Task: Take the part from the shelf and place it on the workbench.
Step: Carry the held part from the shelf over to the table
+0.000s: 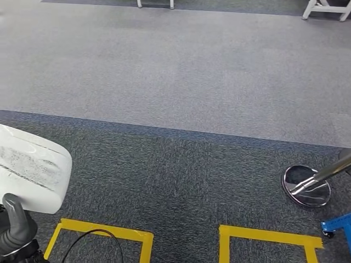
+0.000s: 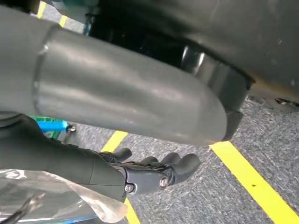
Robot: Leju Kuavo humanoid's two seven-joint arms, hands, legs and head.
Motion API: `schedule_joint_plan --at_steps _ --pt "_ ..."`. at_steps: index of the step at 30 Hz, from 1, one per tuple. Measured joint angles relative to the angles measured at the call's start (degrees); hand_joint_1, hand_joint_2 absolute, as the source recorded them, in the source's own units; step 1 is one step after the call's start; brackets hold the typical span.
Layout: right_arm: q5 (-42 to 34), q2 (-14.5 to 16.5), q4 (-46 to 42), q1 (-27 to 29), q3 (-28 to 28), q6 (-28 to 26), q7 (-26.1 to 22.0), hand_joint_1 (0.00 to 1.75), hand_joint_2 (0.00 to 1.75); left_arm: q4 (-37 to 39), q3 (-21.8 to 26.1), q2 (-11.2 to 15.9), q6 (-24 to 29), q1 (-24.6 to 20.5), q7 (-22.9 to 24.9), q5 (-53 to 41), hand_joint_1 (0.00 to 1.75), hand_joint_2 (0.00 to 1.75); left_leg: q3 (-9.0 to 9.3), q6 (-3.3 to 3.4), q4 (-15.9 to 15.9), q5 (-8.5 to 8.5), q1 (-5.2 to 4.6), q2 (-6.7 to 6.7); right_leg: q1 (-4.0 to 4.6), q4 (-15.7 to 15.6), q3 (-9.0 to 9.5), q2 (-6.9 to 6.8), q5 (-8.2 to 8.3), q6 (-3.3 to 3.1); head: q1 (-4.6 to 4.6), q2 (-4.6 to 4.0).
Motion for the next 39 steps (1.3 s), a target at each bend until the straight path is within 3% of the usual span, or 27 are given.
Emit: schedule_joint_plan --at_steps 2,4,5,6,9,11,13,14,16,18,19,20,21,22,24,26,28,29,31,33,35,36,37,39 --pt "-0.11 0.01 0.0 0.25 -0.02 -0.35 -0.15 0.0 0.0 -0.13 0.33 -0.01 0.62 0.37 -0.01 -1.38 1.75 1.75 -2.87 -0.39 6.36 -3.56 -0.1 3.52 0.07 -0.29 0.29 -2.04 -0.04 -0.49 -0.19 0.0" --pt "-0.25 0.02 0.0 0.53 -0.04 -1.11 -0.72 0.0 0.0 -0.25 0.5 -0.03 1.25 1.13 0.07 -3.04 1.75 1.75 -5.94 -0.84 13.2 -6.31 0.15 4.81 0.2 -0.25 0.38 -4.04 -0.28 -0.7 -0.23 0.0" --pt "-0.28 0.03 0.0 0.64 -0.05 -1.48 -1.04 0.0 0.0 -0.35 0.53 -0.02 1.5 1.59 0.16 -3.86 1.75 1.75 -6.28 -1.01 14.16 -6.16 0.28 5.02 0.23 -0.24 0.45 -4.95 -0.4 -0.67 -0.24 0.0" --pt "-0.29 0.05 0.0 0.71 -0.05 -1.76 -1.31 0.0 0.0 -0.5 0.55 -0.02 1.69 1.99 0.26 -4.51 1.75 1.75 -5.44 -1.13 12.71 -4.92 0.38 5.27 0.22 -0.23 0.59 -5.76 -0.54 -0.55 -0.24 0.0" --pt "-0.28 0.14 0.0 0.8 -0.05 -2.11 -1.64 0.0 0.0 -1.07 0.55 -0.03 1.9 2.52 0.45 -5.28 1.75 1.75 0.68 -1.01 1.32 -0.15 0.3 8.01 0.35 -0.09 1.16 -7.77 -1.22 0.16 -0.24 0.0" --pt "-0.28 0.16 -0.01 0.84 -0.05 -2.17 -1.69 0.0 0.0 -1.42 0.55 -0.03 1.96 2.67 0.53 -5.4 1.75 1.75 2.29 -0.27 -1.83 0.16 -0.08 8.9 0.56 0.01 1.55 -8.8 -1.66 0.79 -0.15 0.0" --pt "-0.27 0.16 -0.05 0.83 -0.05 -2.21 -1.72 0.0 0.0 -1.7 0.58 -0.01 2.03 2.87 0.58 -5.52 1.75 1.75 2.27 0.59 -1.95 0.14 -0.33 7.72 0.48 -0.03 2.1 -9.71 -1.96 1.43 -0.08 0.0" --pt "-0.25 0.16 -0.1 0.82 -0.05 -2.22 -1.77 0.0 0.0 -1.85 0.6 -0.02 2.11 2.98 0.61 -5.64 1.75 1.75 2.32 0.92 -2.07 0.23 -0.3 7.16 0.34 0.15 2.1 -9.48 -2.31 1.8 -0.05 0.0" --pt "-0.11 0.16 -0.2 0.74 -0.04 -2.23 -2.09 0.0 0.0 -2.22 0.63 -0.05 2.49 3.11 0.62 -6.19 1.75 1.75 2.41 1.59 -2.33 0.42 -0.1 6.02 0.11 3.57 0.49 -6.85 -4.71 2.37 0.19 0.01" --pt "0.21 0.16 -0.22 0.77 -0.02 -2.28 -2.45 0.0 0.0 -2.62 0.64 -0.05 3.17 3.48 0.58 -7.28 1.75 1.75 2.34 1.95 -2.34 0.44 -0.06 4.98 0.03 11.46 -3.57 -3.9 -8.39 2.41 0.52 0.01" --pt "0.43 0.16 -0.22 0.8 0.01 -2.34 -2.6 0.0 0.0 -2.87 0.65 -0.03 3.55 3.9 0.56 -7.92 1.75 1.75 2.32 2.02 -2.33 0.43 -0.1 4.39 0.03 15.16 -5.57 -3.4 -9.52 2.34 0.6 0.01" --pt "0.66 0.16 -0.22 0.8 0.04 -2.39 -2.62 0.0 0.0 -3.23 0.66 -0.01 3.89 4.47 0.55 -8.55 1.75 1.75 2.34 2.05 -2.32 0.41 -0.15 3.73 0.04 17.12 -6.79 -3.2 -9.55 2.2 0.61 0.01" --pt "0.89 0.16 -0.22 0.79 0.11 -2.42 -2.57 0.0 0.0 -3.67 0.66 0.01 4.19 5.11 0.55 -9.09 1.75 1.75 2.39 2.05 -2.3 0.41 -0.19 2.97 0.05 16.87 -6.98 -3.03 -8.41 2.01 0.6 0.02" --pt "1.13 0.16 -0.22 0.76 0.22 -2.44 -2.49 0.0 0.0 -4.1 0.66 0.02 4.42 5.69 0.56 -9.46 1.75 1.75 2.45 2.04 -2.29 0.41 -0.22 2.16 0.05 14.15 -5.98 -2.64 -6.25 1.74 0.6 0.01" --pt "1.63 0.16 -0.18 0.76 0.47 -2.36 -2.2 0.0 0.0 -4.92 0.67 0.03 4.69 6.54 0.56 -10.02 1.75 1.75 2.42 1.91 -2.19 0.41 -0.23 0.49 -0.02 6.1 -2.62 -0.05 -1.97 1.12 0.58 0.01" --pt "2.35 0.17 -0.13 0.85 0.84 -2.33 -2.22 0.0 0.0 -5.6 0.7 0.01 4.84 7.23 0.64 -10.69 1.75 1.75 2.06 1.44 -2.04 0.5 -0.09 -1.04 -0.03 1.33 -0.3 2.03 -0.83 0.86 0.6 0.01" --pt "3.1 0.23 -0.13 0.92 1.42 -2.56 -2.67 0.0 0.0 -6.25 0.81 -0.03 4.89 8.14 0.87 -11.28 1.75 1.75 1.66 0.65 -2.12 0.77 0.16 -2.35 0.06 0.49 0.45 1.35 -1.06 0.72 0.62 0.02" --pt "3.37 0.28 -0.14 0.94 1.67 -2.72 -3.0 0.0 0.0 -6.52 0.92 -0.04 4.83 8.58 0.97 -11.41 1.75 1.75 1.48 0.32 -1.95 0.65 0.18 -1.93 0.04 0.22 0.63 0.61 -0.89 0.5 0.58 0.02" --pt "3.63 0.41 -0.18 1.04 1.94 -2.88 -3.55 0.0 0.0 -6.84 1.13 -0.04 4.62 8.92 1.01 -11.52 1.75 1.75 0.2 -0.16 0.9 -1.27 -0.04 1.01 -0.1 -0.42 1.02 -1.14 -0.62 -0.06 0.29 0.01" --pt "3.7 0.44 -0.19 1.21 2.15 -2.87 -3.7 0.0 0.0 -6.91 1.21 -0.07 4.44 8.93 0.98 -11.54 1.75 1.75 -2.87 -0.57 7.96 -4.98 -0.02 4.13 0.02 -0.57 1.25 -3.05 -0.76 -0.47 0.06 0.01" --pt "3.7 0.44 -0.17 1.25 2.34 -2.86 -3.71 0.0 0.0 -6.92 1.29 -0.07 4.34 9.09 0.97 -11.54 1.75 1.75 -5.45 -0.99 13.77 -6.88 0.22 4.86 0.1 -0.53 1.42 -4.94 -1.02 -0.58 0.05 0.01" --pt "3.7 0.44 -0.18 1.23 2.39 -2.86 -3.71 0.0 0.0 -6.92 1.36 -0.05 4.31 9.18 0.97 -11.54 1.75 1.75 -5.4 -1.15 13.86 -6.22 0.33 5.05 0.1 -0.52 1.56 -5.81 -1.16 -0.52 0.04 0.01" --pt "3.7 0.44 -0.19 1.2 2.43 -2.85 -3.72 0.0 0.0 -6.92 1.43 -0.04 4.3 9.23 0.96 -11.54 1.75 1.75 -4.16 -1.24 11.53 -4.51 0.41 5.42 0.09 -0.52 1.8 -6.59 -1.35 -0.4 0.03 0.0" --pt "3.82 0.45 -0.2 1.15 2.58 -2.8 -3.66 0.0 0.0 -6.95 1.53 -0.03 4.24 9.23 0.84 -11.62 1.75 1.75 -0.08 -1.15 3.74 -0.8 0.24 8.0 0.22 -0.47 2.27 -7.96 -1.86 0.03 0.01 0.0"
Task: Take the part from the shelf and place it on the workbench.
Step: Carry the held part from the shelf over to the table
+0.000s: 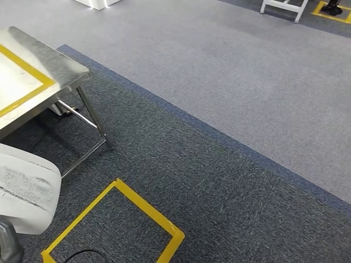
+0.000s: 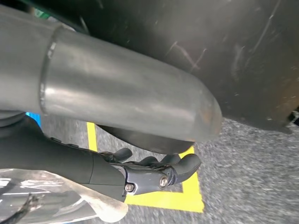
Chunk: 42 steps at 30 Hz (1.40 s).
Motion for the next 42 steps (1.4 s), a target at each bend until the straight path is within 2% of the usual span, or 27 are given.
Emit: schedule_joint_plan --at_steps 2,3,5,7,9,10,11,12,13,14,16,18,20,22,24,26,27,28,29,31,33,35,36,38,40,41,42 --pt "0.3 -0.01 -0.02 -0.09 0.25 0.16 0.23 0.0 0.0 -0.17 0.06 0.01 -0.27 -0.23 -0.2 -0.08 1.75 1.75 2.33 0.62 -4.81 1.07 -0.41 2.39 0.38 0.18 0.19 -1.27 -0.63 0.64 -0.01 0.0" --pt "0.48 -0.02 -0.07 -0.18 0.39 0.29 0.38 0.0 0.0 -0.28 0.1 0.02 -0.47 -0.35 -0.25 -0.05 1.75 1.75 2.47 0.97 -5.31 0.74 -0.64 2.57 0.56 0.22 0.24 -1.96 -0.88 0.97 0.03 0.01" --pt "0.76 -0.03 -0.44 -0.42 0.61 0.68 0.59 0.0 0.0 -0.43 0.16 0.05 -0.98 -0.58 -0.1 0.12 1.75 1.75 2.3 1.76 -5.59 0.82 -0.57 1.1 0.49 0.27 0.75 -2.8 -1.33 1.57 0.11 0.01" --pt "0.85 -0.05 -1.02 -0.67 0.78 1.25 0.62 0.0 0.0 -0.34 0.18 0.1 -1.45 -1.57 0.17 0.72 1.75 1.75 2.22 2.5 -5.85 1.13 -0.31 -0.33 0.21 2.56 0.04 -0.08 -3.05 2.13 0.24 0.01" --pt "0.84 -0.15 -1.53 -0.86 1.02 1.86 0.64 0.0 0.0 0.22 0.19 0.13 -1.72 -3.57 0.29 1.59 1.75 1.75 2.07 2.93 -5.92 1.32 -0.16 -1.79 0.03 9.74 -3.56 3.71 -6.5 2.36 0.51 0.01" --pt "0.81 -0.2 -1.75 -0.92 1.18 2.11 0.68 0.0 0.0 0.68 0.2 0.15 -1.78 -4.55 0.34 1.93 1.75 1.75 2.01 3.02 -5.9 1.35 -0.17 -2.61 0.01 13.93 -5.83 4.51 -7.96 2.39 0.59 0.01" --pt "0.77 -0.27 -1.96 -0.94 1.34 2.29 0.76 0.0 0.0 1.16 0.2 0.18 -1.8 -5.26 0.35 2.16 1.75 1.75 2.01 3.04 -5.89 1.36 -0.18 -3.43 0.01 16.86 -7.64 4.8 -8.48 2.36 0.61 0.01" --pt "0.74 -0.32 -2.16 -0.94 1.48 2.42 0.85 0.0 0.0 1.6 0.2 0.23 -1.8 -5.71 0.37 2.3 1.75 1.75 2.05 3.04 -5.86 1.36 -0.2 -4.23 0.01 17.67 -8.54 4.93 -7.8 2.29 0.61 0.01" --pt "0.72 -0.37 -2.34 -0.94 1.58 2.5 0.92 0.0 0.0 1.97 0.2 0.28 -1.81 -6.02 0.39 2.41 1.75 1.75 2.1 3.03 -5.82 1.36 -0.2 -5.05 0.01 16.01 -8.28 5.08 -5.94 2.18 0.6 0.01" --pt "0.7 -0.42 -2.51 -0.94 1.67 2.56 0.99 0.0 0.0 2.25 0.2 0.33 -1.81 -6.28 0.39 2.48 1.75 1.75 2.15 3.0 -5.75 1.35 -0.18 -5.85 -0.05 12.29 -7.01 5.72 -3.3 2.02 0.6 0.01" --pt "0.68 -0.52 -2.78 -0.94 1.74 2.65 1.08 0.0 0.0 2.67 0.2 0.42 -1.81 -6.8 0.4 2.53 1.75 1.75 1.99 2.7 -5.51 1.33 -0.17 -7.34 -0.36 4.66 -4.02 8.89 0.29 1.69 0.54 0.0" --pt "0.67 -0.59 -2.96 -0.95 1.78 2.74 1.14 0.0 0.0 3.01 0.2 0.5 -1.84 -7.15 0.4 2.54 1.75 1.75 1.48 1.96 -5.44 1.56 0.01 -8.63 -0.44 1.73 -2.64 10.92 0.82 1.4 0.47 0.01" --pt "0.66 -0.64 -3.16 -0.95 1.82 2.8 1.2 0.0 0.0 3.29 0.2 0.65 -1.85 -7.26 0.39 2.54 1.75 1.75 1.08 1.11 -5.56 1.89 0.23 -9.56 -0.36 1.33 -2.31 9.73 1.05 0.86 0.47 0.02" --pt "0.65 -0.7 -3.35 -0.89 1.93 3.01 1.46 0.0 0.0 3.49 0.19 0.87 -1.71 -7.41 0.38 2.54 1.75 1.75 0.27 0.45 -3.95 0.78 0.08 -7.4 -0.49 0.86 -2.06 8.03 1.33 0.16 0.21 0.01" --pt "0.65 -0.73 -3.45 -0.72 2.16 3.67 2.33 0.0 0.0 3.76 0.16 1.09 -1.4 -7.76 0.38 2.53 1.75 1.75 -2.32 -0.03 1.93 -2.58 -0.03 -4.06 -0.45 0.67 -1.91 6.13 1.31 -0.31 -0.12 0.0" --pt "0.56 -0.78 -3.45 -0.36 2.44 4.42 3.31 0.0 0.0 4.32 0.14 1.32 -1.12 -8.09 0.39 2.53 1.75 1.75 -5.42 -0.39 8.96 -5.47 0.12 -3.1 -0.3 0.7 -1.88 4.16 1.13 -0.51 -0.18 0.0" --pt "0.42 -0.8 -3.46 -0.21 2.56 4.6 3.52 0.0 0.0 4.64 0.13 1.44 -0.99 -8.26 0.4 2.54 1.75 1.75 -5.94 -0.49 10.32 -5.5 0.18 -2.96 -0.27 0.71 -1.84 3.22 1.04 -0.51 -0.19 0.0" --pt "0.25 -0.82 -3.49 -0.11 2.67 4.67 3.57 0.0 0.0 4.91 0.11 1.57 -0.9 -8.45 0.44 2.54 1.75 1.75 -5.33 -0.51 9.36 -4.41 0.2 -2.78 -0.26 0.72 -1.74 2.4 0.94 -0.45 -0.19 0.0" --pt "0.04 -0.82 -3.57 -0.08 2.79 4.67 3.54 0.0 0.0 5.11 0.07 1.7 -0.83 -8.69 0.49 2.55 1.75 1.75 -3.62 -0.45 6.21 -2.51 0.21 -2.29 -0.25 0.72 -1.56 1.67 0.8 -0.34 -0.2 0.0" --pt "-0.26 -0.82 -3.8 -0.1 3.03 4.63 3.43 0.0 0.0 5.41 -0.07 1.91 -0.8 -9.27 0.61 2.55 1.75 1.75 0.43 0.02 -1.61 0.47 -0.16 0.52 0.01 0.81 -1.13 0.48 0.4 0.08 -0.25 0.0" --pt "-0.41 -0.83 -3.97 -0.1 3.21 4.55 3.24 0.0 0.0 5.74 -0.27 1.97 -0.81 -9.78 0.64 2.55 1.75 1.75 2.07 0.82 -5.2 0.96 -0.64 2.52 0.44 0.84 -0.86 -0.63 0.05 0.61 -0.23 0.01" --pt "-0.48 -0.85 -4.09 -0.07 3.35 4.36 2.94 0.0 0.0 6.04 -0.38 2.06 -0.8 -9.85 0.32 2.55 1.75 1.75 1.89 1.63 -5.4 0.88 -0.75 1.55 0.58 0.71 -0.57 -1.86 -0.23 1.13 -0.12 0.01" --pt "-0.49 -0.88 -4.17 -0.04 3.48 4.28 2.78 0.0 0.0 6.12 -0.39 2.12 -0.79 -9.75 -0.1 2.55 1.75 1.75 1.88 1.95 -5.55 0.98 -0.65 0.87 0.52 0.93 -0.59 -1.56 -0.62 1.46 -0.02 0.0" --pt "-0.57 -0.97 -4.28 0.08 3.83 4.2 2.57 0.0 0.0 6.17 -0.4 2.23 -0.78 -9.67 -1.13 2.6 1.75 1.75 1.9 2.65 -5.83 1.23 -0.33 -0.42 0.27 4.1 -2.04 1.21 -2.8 2.05 0.15 0.0" --pt "-0.77 -1.13 -4.33 0.4 4.27 4.22 2.73 0.0 0.0 6.18 -0.41 2.24 -0.67 -9.57 -1.9 2.62 1.75 1.75 1.82 3.08 -5.83 1.28 -0.24 -1.8 0.09 11.88 -5.92 4.12 -6.38 2.29 0.36 0.0" --pt "-0.9 -1.22 -4.34 0.58 4.48 4.2 2.92 0.0 0.0 6.19 -0.41 2.24 -0.57 -9.46 -2.1 2.61 1.75 1.75 1.81 3.17 -5.81 1.27 -0.26 -2.59 0.08 15.57 -7.89 4.59 -7.57 2.31 0.4 0.0" --pt "-1.01 -1.31 -4.35 0.74 4.63 4.17 3.13 0.0 0.0 6.2 -0.41 2.23 -0.47 -9.32 -2.18 2.56 1.75 1.75 1.84 3.19 -5.79 1.27 -0.27 -3.43 0.11 17.62 -9.18 4.76 -7.72 2.27 0.4 0.0"
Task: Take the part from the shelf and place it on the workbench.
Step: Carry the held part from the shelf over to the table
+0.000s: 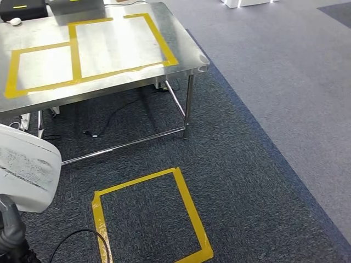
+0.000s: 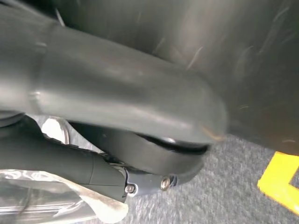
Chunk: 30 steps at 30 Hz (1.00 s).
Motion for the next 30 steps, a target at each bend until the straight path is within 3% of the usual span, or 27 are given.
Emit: schedule_joint_plan --at_steps 1,2,4,5,7,9,11,13,15,16,17,19,20,22,25,27,29,30 --pt "-0.08 -0.06 -0.01 0.09 0.14 -0.07 0.2 0.0 0.0 0.02 0.0 0.01 0.07 0.12 -0.03 -0.09 1.75 1.75 0.05 0.0 0.02 0.0 -0.01 -0.84 0.02 -0.26 -0.23 0.11 1.08 -0.1 0.0 0.0" --pt "-0.11 -0.1 -0.02 0.1 0.24 -0.15 0.34 0.0 0.0 0.03 0.0 0.02 0.1 0.21 -0.05 -0.23 1.75 1.75 0.12 -0.02 0.05 -0.01 -0.01 -1.69 0.01 -2.88 0.66 0.44 3.2 -0.29 0.0 0.0" --pt "-0.12 -0.19 -0.03 0.22 0.43 -0.27 0.54 0.0 0.0 0.03 0.01 0.05 0.1 0.38 -0.14 -0.55 1.75 1.75 0.17 -0.17 0.18 -0.05 -0.02 -3.29 -0.14 -10.82 3.87 2.94 7.51 -0.83 -0.03 0.0" --pt "-0.12 -0.25 -0.03 0.33 0.51 -0.29 0.58 0.0 0.0 0.03 0.02 0.07 0.11 0.46 -0.2 -0.67 1.75 1.75 0.04 -0.35 0.29 -0.04 0.0 -4.03 -0.25 -14.0 5.36 4.31 8.6 -1.0 -0.02 0.0" --pt "-0.14 -0.36 -0.04 0.5 0.74 -0.32 0.68 0.0 0.0 0.04 0.02 0.1 0.21 0.72 -0.36 -0.84 1.75 1.75 -0.4 -1.05 0.31 0.2 0.19 -5.36 -0.29 -16.15 6.56 5.53 8.61 -1.22 -0.04 0.01" --pt "-0.24 -0.39 -0.11 0.55 1.02 -0.51 0.77 0.0 0.0 0.02 0.02 0.11 0.33 1.05 -0.58 -0.99 1.75 1.75 -0.65 -1.85 0.23 0.39 0.28 -5.99 -0.39 -16.72 7.01 4.31 8.82 -1.58 -0.03 0.01" --pt "-0.59 -0.44 -0.29 0.77 1.22 -1.3 0.69 0.0 0.0 -0.01 0.02 0.17 0.45 1.17 -0.77 -1.11 1.75 1.75 -1.64 -2.44 2.56 -1.24 0.04 -3.62 -0.68 -17.27 7.4 2.92 9.06 -2.1 -0.35 0.01" --pt "-1.01 -0.49 -0.54 1.19 1.32 -2.48 0.6 0.0 0.0 -0.01 0.02 0.21 0.62 1.27 -0.88 -1.07 1.75 1.75 -4.64 -2.93 9.45 -4.91 0.1 -0.47 -0.66 -17.38 7.6 1.64 8.97 -2.44 -0.69 0.0" --pt "-1.26 -0.62 -1.02 1.67 1.39 -3.28 0.71 0.0 0.0 0.0 0.02 0.21 0.74 1.66 -0.97 -0.85 1.75 1.75 -7.46 -3.32 15.85 -7.15 0.34 0.43 -0.59 -17.36 7.7 0.63 8.78 -2.5 -0.72 0.0" --pt "-1.34 -0.73 -1.39 1.93 1.48 -3.54 0.9 0.0 0.0 0.0 0.03 0.2 0.79 1.87 -1.04 -0.75 1.75 1.75 -7.66 -3.42 16.45 -6.78 0.45 0.51 -0.59 -17.35 7.8 0.3 8.68 -2.44 -0.73 0.0" --pt "-1.37 -0.85 -1.95 2.29 1.63 -3.76 1.31 0.0 0.0 0.0 0.05 0.2 0.89 2.04 -1.15 -0.68 1.75 1.75 -6.77 -3.46 14.81 -5.44 0.54 0.54 -0.59 -17.34 7.99 0.07 8.56 -2.34 -0.73 0.0" --pt "-1.57 -1.39 -4.27 3.67 2.31 -4.13 3.54 0.0 0.0 -0.06 0.23 0.2 1.13 2.36 -1.49 -0.61 1.75 1.75 -2.72 -3.32 7.19 -1.76 0.64 0.67 -0.59 -17.35 8.44 -0.23 8.17 -2.0 -0.72 0.0" --pt "-1.92 -1.94 -6.64 4.79 2.9 -4.21 5.74 0.0 0.0 -0.16 0.37 0.21 1.21 2.54 -1.68 -0.54 1.75 1.75 -0.85 -3.12 3.57 -0.76 0.58 0.71 -0.48 -17.26 8.55 -0.32 7.87 -1.7 -0.76 0.0" --pt "-2.84 -3.41 -12.28 7.29 4.37 -4.27 10.39 0.0 0.0 -0.4 0.66 0.21 1.26 2.94 -1.89 -0.31 1.75 1.75 0.82 -2.52 0.39 -0.79 0.38 0.73 -0.3 -17.27 8.38 -0.47 7.45 -0.98 -0.78 0.01" --pt "-3.68 -5.22 -18.77 9.83 6.13 -4.29 13.63 0.0 0.0 -0.75 0.96 0.21 1.26 3.45 -1.94 -0.16 1.75 1.75 1.04 -1.38 0.05 -1.06 0.38 0.65 -0.36 -17.1 8.5 -0.47 6.77 0.07 -0.62 0.01" --pt "-3.9 -6.03 -21.61 10.79 6.96 -4.31 14.14 0.0 0.0 -1.12 1.02 0.21 1.24 3.57 -1.97 -0.19 1.75 1.75 1.31 -0.74 -0.21 -1.08 0.55 0.69 -0.4 -13.27 6.76 -0.24 4.4 0.52 -0.52 0.0" --pt "-4.0 -6.68 -23.62 11.48 7.65 -4.31 14.38 0.0 0.0 -1.31 1.03 0.2 1.23 3.63 -1.99 -0.2 1.75 1.75 1.4 -0.33 -0.17 -1.29 0.43 0.75 -0.39 -5.06 2.24 -0.03 0.87 0.66 -0.42 0.0" --pt "-4.04 -6.95 -24.45 11.83 7.91 -4.31 14.46 0.0 0.0 -1.32 1.03 0.2 1.23 3.69 -1.99 -0.19 1.75 1.75 1.49 -0.18 -0.15 -1.43 0.33 0.74 -0.38 -1.44 -0.02 0.01 -0.11 0.66 -0.39 0.0"
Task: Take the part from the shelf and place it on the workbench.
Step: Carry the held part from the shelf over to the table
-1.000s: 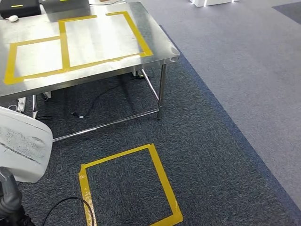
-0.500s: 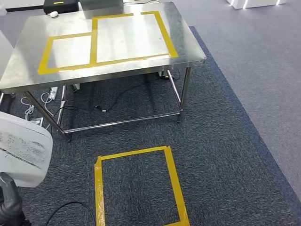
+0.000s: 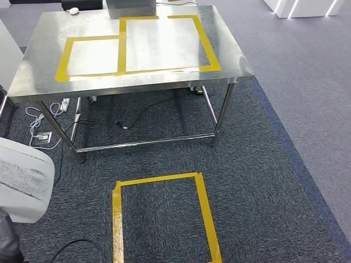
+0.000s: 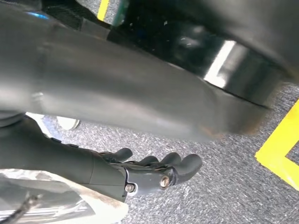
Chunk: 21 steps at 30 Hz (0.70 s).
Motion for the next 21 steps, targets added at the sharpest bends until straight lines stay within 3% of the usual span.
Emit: schedule_joint_plan --at_steps 1,2,4,6,8,11,13,15,16,17,18,20,21 --pt "-0.03 -0.23 -0.69 0.31 0.22 0.0 0.03 0.0 0.0 0.0 0.0 -0.01 0.0 0.05 0.0 0.0 1.75 1.75 0.17 0.1 0.01 -0.17 -0.09 -0.04 0.02 1.87 -1.47 0.02 0.2 -0.08 0.01 0.0" --pt "-0.07 -0.43 -1.35 0.54 0.44 0.0 0.05 0.0 0.0 0.0 0.0 -0.01 0.0 0.07 0.0 0.01 1.75 1.75 0.44 0.15 0.01 -0.39 -0.17 -0.11 0.04 1.37 -1.78 0.04 1.61 -0.21 0.04 0.0" --pt "-0.31 -0.77 -2.27 0.78 0.8 0.0 0.1 0.0 0.0 0.0 0.0 -0.01 0.0 0.08 0.0 0.01 1.75 1.75 1.31 0.07 0.01 -0.98 -0.31 -0.23 0.13 -5.83 0.8 0.1 6.8 -0.79 0.05 0.0" --pt "-1.01 -1.17 -2.73 0.88 1.42 -0.07 0.21 0.0 0.0 0.0 0.01 -0.02 0.03 0.04 0.01 -0.01 1.75 1.75 1.86 -0.32 0.13 -1.6 -0.46 -0.31 0.37 -12.59 3.84 0.21 9.84 -1.47 -0.07 0.01" --pt "-1.82 -1.55 -2.91 0.99 2.29 -0.24 0.42 0.0 0.0 0.0 0.04 -0.03 0.07 0.0 0.0 -0.01 1.75 1.75 1.88 -0.89 0.18 -1.9 -0.44 -0.36 0.67 -14.1 4.78 0.32 9.81 -1.88 -0.2 0.01" --pt "-3.26 -1.91 -2.97 1.06 3.67 -0.78 0.95 0.0 0.0 -0.02 0.22 -0.05 0.04 -0.03 -0.12 0.07 1.75 1.75 1.93 -1.81 0.85 -2.66 -0.3 -0.32 0.44 -14.82 5.41 0.28 9.86 -2.57 -0.3 0.01" --pt "-4.13 -2.05 -2.94 0.77 4.69 -1.11 1.09 0.0 0.0 -0.02 0.44 -0.04 -0.02 -0.11 -0.24 0.13 1.75 1.75 -0.19 -2.44 5.62 -5.07 -0.17 -0.22 0.2 -15.25 6.02 0.13 9.78 -3.08 -0.44 0.0" --pt "-4.57 -2.16 -2.84 0.44 5.5 -1.22 1.09 0.0 0.0 -0.02 0.61 -0.03 -0.03 -0.1 -0.28 0.17 1.75 1.75 -4.32 -2.93 13.24 -7.87 -0.04 -0.17 0.21 -15.26 6.41 0.05 9.41 -3.39 -0.51 0.0" --pt "-4.72 -2.21 -2.75 0.32 5.84 -1.22 1.09 0.0 0.0 -0.01 0.68 -0.03 -0.02 -0.05 -0.28 0.19 1.75 1.75 -5.88 -3.07 15.68 -8.12 0.0 -0.17 0.22 -15.25 6.65 0.04 9.19 -3.42 -0.5 0.0" --pt "-4.88 -2.25 -2.61 0.21 6.16 -1.23 1.02 0.0 0.0 -0.01 0.75 -0.04 0.0 -0.02 -0.29 0.19 1.75 1.75 -6.51 -3.12 16.04 -7.13 0.02 -0.16 0.22 -15.24 6.98 0.06 8.95 -3.39 -0.51 0.0" --pt "-5.16 -2.27 -2.38 0.07 6.46 -1.23 0.76 0.0 0.0 0.0 0.82 -0.04 0.01 -0.01 -0.31 0.19 1.75 1.75 -6.05 -3.09 14.16 -5.07 0.04 -0.14 0.22 -15.23 7.4 0.09 8.68 -3.31 -0.52 0.0" --pt "-5.92 -2.27 -1.67 -0.36 7.06 -1.23 -0.24 0.0 0.0 0.0 0.91 -0.03 0.0 -0.02 -0.36 0.25 1.75 1.75 -3.37 -2.82 7.07 -0.48 -0.01 0.01 0.31 -15.22 8.19 0.15 8.02 -2.96 -0.51 0.0" --pt "-6.38 -2.28 -1.23 -0.66 7.36 -1.22 -0.91 0.0 0.0 -0.02 0.93 -0.03 -0.04 -0.03 -0.41 0.31 1.75 1.75 -2.08 -2.57 3.9 0.54 -0.11 0.08 0.4 -15.16 8.38 0.17 7.65 -2.65 -0.59 0.0"
